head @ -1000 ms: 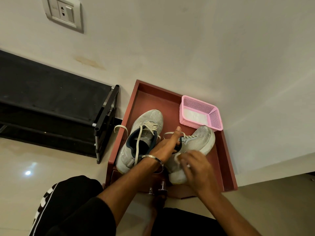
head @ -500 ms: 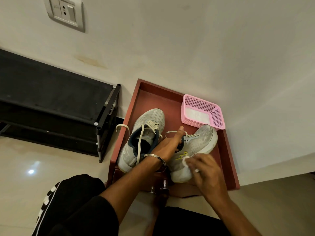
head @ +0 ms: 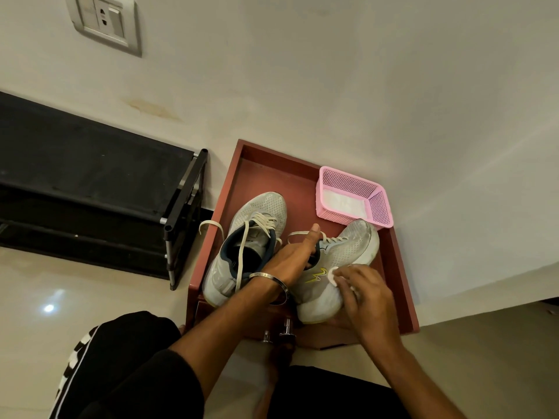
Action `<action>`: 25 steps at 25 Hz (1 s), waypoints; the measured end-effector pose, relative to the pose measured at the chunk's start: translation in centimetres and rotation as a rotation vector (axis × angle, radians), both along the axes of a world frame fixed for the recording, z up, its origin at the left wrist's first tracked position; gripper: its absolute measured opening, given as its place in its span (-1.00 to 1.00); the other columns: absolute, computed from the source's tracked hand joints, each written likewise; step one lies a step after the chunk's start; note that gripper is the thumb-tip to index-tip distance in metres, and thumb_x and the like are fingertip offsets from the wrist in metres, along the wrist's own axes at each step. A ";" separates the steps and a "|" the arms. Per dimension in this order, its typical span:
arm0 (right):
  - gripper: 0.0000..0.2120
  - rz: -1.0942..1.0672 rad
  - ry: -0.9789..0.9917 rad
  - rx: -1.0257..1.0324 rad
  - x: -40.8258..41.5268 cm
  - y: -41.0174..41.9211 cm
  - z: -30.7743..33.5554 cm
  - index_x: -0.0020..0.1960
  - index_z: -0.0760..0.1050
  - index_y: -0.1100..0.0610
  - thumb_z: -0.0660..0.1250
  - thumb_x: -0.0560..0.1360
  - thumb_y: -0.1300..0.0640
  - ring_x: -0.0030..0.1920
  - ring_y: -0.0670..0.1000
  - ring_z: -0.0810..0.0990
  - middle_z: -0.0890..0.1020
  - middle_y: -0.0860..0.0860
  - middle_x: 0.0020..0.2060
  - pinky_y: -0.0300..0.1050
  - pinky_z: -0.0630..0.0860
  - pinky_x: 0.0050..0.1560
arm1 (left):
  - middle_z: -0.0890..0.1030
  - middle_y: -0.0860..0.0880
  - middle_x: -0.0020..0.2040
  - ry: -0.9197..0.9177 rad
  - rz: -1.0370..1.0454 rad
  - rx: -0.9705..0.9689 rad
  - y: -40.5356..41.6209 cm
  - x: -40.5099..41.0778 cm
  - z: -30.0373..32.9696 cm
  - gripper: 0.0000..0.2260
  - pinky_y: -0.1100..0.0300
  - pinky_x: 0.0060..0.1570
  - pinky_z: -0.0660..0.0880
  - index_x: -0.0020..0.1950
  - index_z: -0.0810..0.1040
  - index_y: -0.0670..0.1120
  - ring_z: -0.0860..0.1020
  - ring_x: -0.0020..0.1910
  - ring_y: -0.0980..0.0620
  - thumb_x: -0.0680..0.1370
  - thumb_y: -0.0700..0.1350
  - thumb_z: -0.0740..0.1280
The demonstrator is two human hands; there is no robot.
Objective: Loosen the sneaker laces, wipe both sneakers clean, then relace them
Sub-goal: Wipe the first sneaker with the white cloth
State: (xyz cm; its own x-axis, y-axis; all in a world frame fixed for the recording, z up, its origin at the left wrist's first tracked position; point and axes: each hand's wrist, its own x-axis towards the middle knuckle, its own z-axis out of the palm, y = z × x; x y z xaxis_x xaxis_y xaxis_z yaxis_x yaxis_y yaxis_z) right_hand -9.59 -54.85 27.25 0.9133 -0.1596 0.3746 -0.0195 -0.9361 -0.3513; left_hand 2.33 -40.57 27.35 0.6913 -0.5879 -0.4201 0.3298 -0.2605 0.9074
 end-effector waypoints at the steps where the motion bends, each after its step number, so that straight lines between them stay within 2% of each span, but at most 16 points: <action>1: -0.84 0.083 0.018 -0.012 -0.5 0.5 -0.4 0.00 0.65 0.13 0.44 0.47 0.31 -0.02 -0.04 0.56 0.61 -0.04 -0.08 -0.25 0.47 -0.01 | 0.64 -0.01 0.18 0.001 0.000 0.005 0.0 0.0 0.1 -0.36 0.00 0.34 0.36 0.20 0.60 0.13 0.59 0.16 0.02 0.52 0.47 -0.07; 3: -0.86 0.220 0.026 -0.025 -1.4 0.6 -0.7 0.02 0.65 0.11 0.40 0.50 0.27 -0.01 -0.12 0.53 0.60 -0.08 -0.06 -0.26 0.47 0.01 | 0.64 -0.02 0.16 -0.005 -0.018 0.011 -0.1 -0.1 0.3 -0.36 0.05 0.26 0.38 0.16 0.61 0.09 0.58 0.15 0.03 0.53 0.45 -0.09; 4: -0.87 0.166 -0.001 0.033 -1.3 -0.1 -0.6 0.01 0.65 0.11 0.40 0.50 0.27 -0.01 -0.13 0.55 0.61 -0.09 -0.06 -0.19 0.51 0.01 | 0.64 -0.02 0.14 -0.012 -0.026 0.008 0.0 -0.1 0.4 -0.38 0.08 0.21 0.37 0.11 0.60 0.10 0.59 0.14 0.03 0.54 0.44 -0.09; 6: -0.86 -0.093 -0.064 0.215 -0.9 -1.0 -0.5 -0.01 0.67 0.09 0.43 0.49 0.29 -0.02 -0.13 0.60 0.64 -0.11 -0.07 -0.05 0.58 -0.03 | 0.62 0.00 0.10 -0.011 -0.022 0.001 0.1 -0.1 0.6 -0.48 0.11 0.15 0.36 0.02 0.57 0.12 0.59 0.13 0.03 0.57 0.40 -0.06; 7: -0.85 -0.159 -0.064 0.258 -0.9 -0.7 -0.5 -0.01 0.68 0.09 0.44 0.49 0.29 -0.03 -0.12 0.61 0.64 -0.12 -0.08 -0.04 0.58 -0.04 | 0.62 0.01 0.07 -0.012 -0.019 0.004 0.1 0.0 0.4 -0.51 0.11 0.15 0.38 -0.03 0.55 0.11 0.59 0.13 0.03 0.58 0.37 -0.04; 9: -0.86 -0.063 -0.040 0.192 -1.7 1.0 -1.0 -0.02 0.67 0.08 0.43 0.49 0.28 -0.02 -0.09 0.59 0.62 -0.13 -0.08 -0.18 0.54 -0.04 | 0.62 0.01 0.02 -0.039 -0.017 0.001 -0.1 0.2 -0.3 -0.57 0.11 0.14 0.42 -0.11 0.56 0.09 0.60 0.09 0.04 0.60 0.32 0.04; 11: -0.88 0.090 -0.030 0.083 -2.5 1.3 -1.2 -0.01 0.67 0.10 0.41 0.49 0.24 -0.02 -0.08 0.55 0.60 -0.11 -0.07 -0.27 0.49 -0.03 | 0.61 -0.01 -0.11 -0.085 -0.034 -0.046 -0.5 0.2 -1.4 -0.64 0.10 0.06 0.43 -0.12 0.58 0.00 0.57 -0.07 0.06 0.62 0.21 0.16; 14: -0.89 -0.026 -0.067 0.127 -1.8 -0.6 -0.6 -0.02 0.67 0.13 0.39 0.49 0.22 -0.05 -0.07 0.57 0.61 -0.08 -0.09 -0.13 0.53 -0.06 | 0.56 -0.06 -0.22 -0.195 -0.071 -0.110 -0.8 0.3 -3.1 -0.76 0.08 -0.07 0.44 -0.09 0.61 -0.20 0.48 -0.19 0.04 0.62 -0.06 0.31; 16: -0.91 0.001 -0.035 0.111 -2.0 0.6 -0.8 -0.03 0.66 0.13 0.38 0.51 0.21 -0.06 -0.05 0.56 0.61 -0.06 -0.10 -0.11 0.52 -0.06 | 0.55 -0.07 -0.24 -0.220 -0.060 -0.104 -0.9 0.5 -3.5 -0.79 0.10 -0.12 0.44 -0.13 0.60 -0.17 0.46 -0.23 0.04 0.62 -0.09 0.31; 18: -0.92 0.209 0.001 0.018 -2.9 1.8 -1.1 -0.04 0.64 0.14 0.36 0.53 0.20 -0.06 -0.02 0.55 0.59 -0.03 -0.10 -0.17 0.49 -0.04 | 0.52 -0.05 -0.28 -0.233 -0.047 -0.092 -0.9 0.6 -3.5 -0.79 0.13 -0.17 0.41 -0.19 0.56 -0.10 0.43 -0.27 0.06 0.62 -0.09 0.30; 19: -0.92 0.246 0.007 -0.005 -2.9 1.3 -1.2 -0.03 0.64 0.14 0.36 0.53 0.20 -0.06 -0.01 0.55 0.58 -0.03 -0.10 -0.18 0.48 -0.03 | 0.51 -0.04 -0.29 -0.243 -0.051 -0.087 -1.0 0.6 -3.6 -0.79 0.14 -0.18 0.40 -0.20 0.55 -0.08 0.43 -0.28 0.07 0.62 -0.09 0.30; 22: -0.91 -0.036 -0.071 0.104 -2.4 -0.3 -0.5 -0.02 0.66 0.13 0.40 0.50 0.22 -0.04 -0.04 0.56 0.60 -0.05 -0.08 -0.12 0.51 -0.05 | 0.51 -0.05 -0.29 -0.251 -0.059 -0.067 -1.1 0.7 -3.7 -0.80 0.13 -0.18 0.39 -0.18 0.55 -0.10 0.43 -0.27 0.05 0.62 -0.08 0.29; 23: -0.91 -0.050 -0.073 0.111 -2.4 0.0 -0.5 -0.03 0.66 0.14 0.41 0.49 0.23 -0.04 -0.04 0.56 0.60 -0.04 -0.09 -0.13 0.51 -0.05 | 0.51 -0.06 -0.29 -0.242 -0.050 -0.060 -1.1 0.8 -3.7 -0.80 0.12 -0.18 0.39 -0.18 0.54 -0.10 0.43 -0.27 0.04 0.62 -0.08 0.29; 25: -0.93 0.138 -0.024 0.012 -2.9 1.3 -0.9 -0.04 0.65 0.15 0.41 0.50 0.25 -0.05 -0.03 0.54 0.59 -0.01 -0.11 -0.20 0.48 -0.02 | 0.50 -0.06 -0.29 -0.233 -0.036 -0.063 -1.1 0.9 -3.8 -0.80 0.11 -0.18 0.38 -0.18 0.53 -0.10 0.42 -0.28 0.04 0.62 -0.09 0.29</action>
State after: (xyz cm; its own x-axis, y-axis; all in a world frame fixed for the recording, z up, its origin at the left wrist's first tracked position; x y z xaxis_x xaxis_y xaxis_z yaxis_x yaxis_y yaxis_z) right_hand -12.53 -53.51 26.39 0.9178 -0.0382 0.3952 0.1172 -0.9250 -0.3616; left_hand 3.23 -41.67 23.57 0.7435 -0.6339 -0.2129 0.1010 -0.2083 0.9728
